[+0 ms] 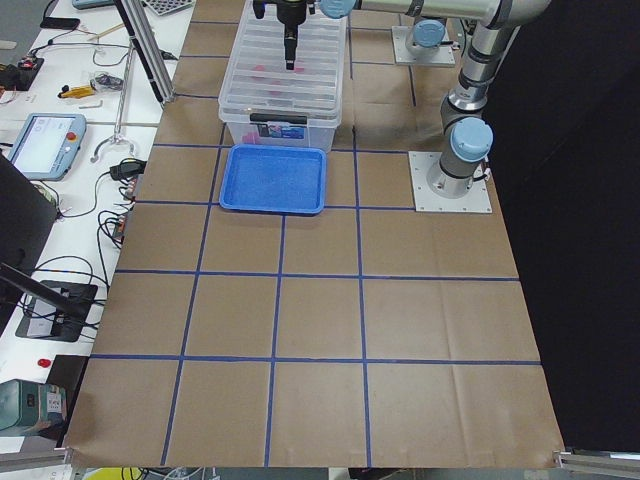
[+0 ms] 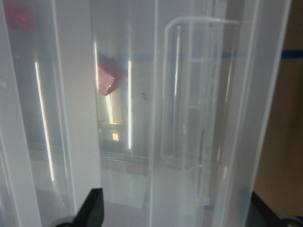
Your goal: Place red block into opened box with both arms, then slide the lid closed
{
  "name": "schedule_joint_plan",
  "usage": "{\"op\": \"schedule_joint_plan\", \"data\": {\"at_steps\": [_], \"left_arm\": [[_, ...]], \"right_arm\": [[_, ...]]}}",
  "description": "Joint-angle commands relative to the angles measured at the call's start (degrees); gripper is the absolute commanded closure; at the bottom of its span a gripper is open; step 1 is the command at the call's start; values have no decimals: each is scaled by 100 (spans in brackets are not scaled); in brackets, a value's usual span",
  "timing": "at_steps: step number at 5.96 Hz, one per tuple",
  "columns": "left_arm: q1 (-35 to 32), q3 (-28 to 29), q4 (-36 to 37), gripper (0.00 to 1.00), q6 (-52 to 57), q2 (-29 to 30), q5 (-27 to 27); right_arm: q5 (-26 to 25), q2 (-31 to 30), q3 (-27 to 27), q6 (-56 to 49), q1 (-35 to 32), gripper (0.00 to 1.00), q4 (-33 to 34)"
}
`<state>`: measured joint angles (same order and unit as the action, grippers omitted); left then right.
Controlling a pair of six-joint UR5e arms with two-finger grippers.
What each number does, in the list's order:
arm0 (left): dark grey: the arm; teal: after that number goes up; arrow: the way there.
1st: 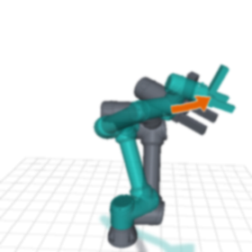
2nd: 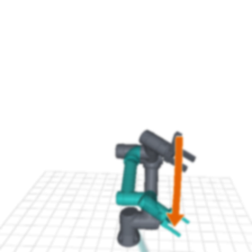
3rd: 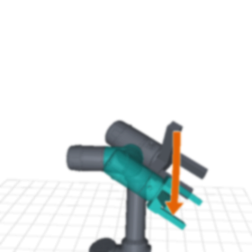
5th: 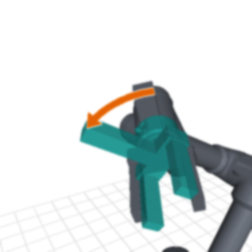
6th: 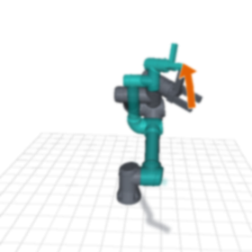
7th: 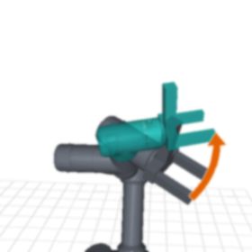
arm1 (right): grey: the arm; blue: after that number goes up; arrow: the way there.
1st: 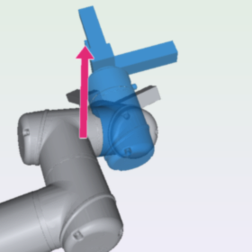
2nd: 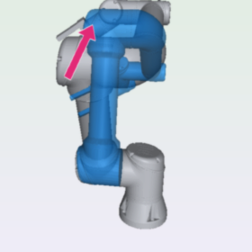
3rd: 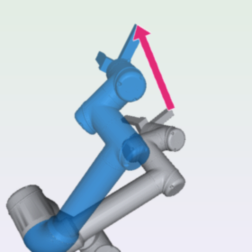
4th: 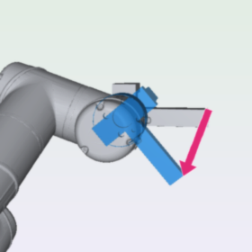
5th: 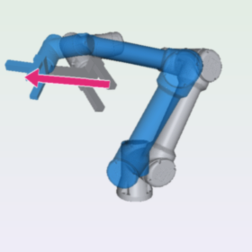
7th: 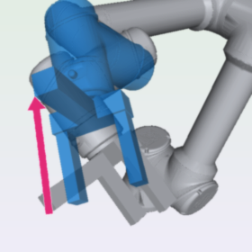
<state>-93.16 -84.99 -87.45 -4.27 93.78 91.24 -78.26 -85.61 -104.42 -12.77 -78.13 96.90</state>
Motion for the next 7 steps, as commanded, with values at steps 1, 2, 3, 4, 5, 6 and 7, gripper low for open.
{"op": "schedule_joint_plan", "data": {"at_steps": [1, 2, 3, 4, 5, 6, 7], "left_arm": [[0, 0, 0, 2, -4, 0, -1], [0, 0, 0, 2, -4, 0, -1], [0, 0, 0, 2, -4, 0, -1], [0, 0, 0, 2, -4, 0, -1], [0, 9, 9, 2, -4, 0, -1], [0, 9, 18, 2, -4, 0, -1], [0, 9, 18, 2, -4, -9, -1]], "right_arm": [[178, 0, 1, 11, -35, 0, -13], [206, 0, 1, 20, -36, 0, -22], [188, 9, 27, 20, -36, 0, -13], [84, 17, 79, -32, -27, 0, 30], [-248, 9, 280, -42, -27, 0, 48], [-451, 0, 717, 19, -27, 0, -65], [-636, 0, 1243, 89, -35, 0, -510]]}}
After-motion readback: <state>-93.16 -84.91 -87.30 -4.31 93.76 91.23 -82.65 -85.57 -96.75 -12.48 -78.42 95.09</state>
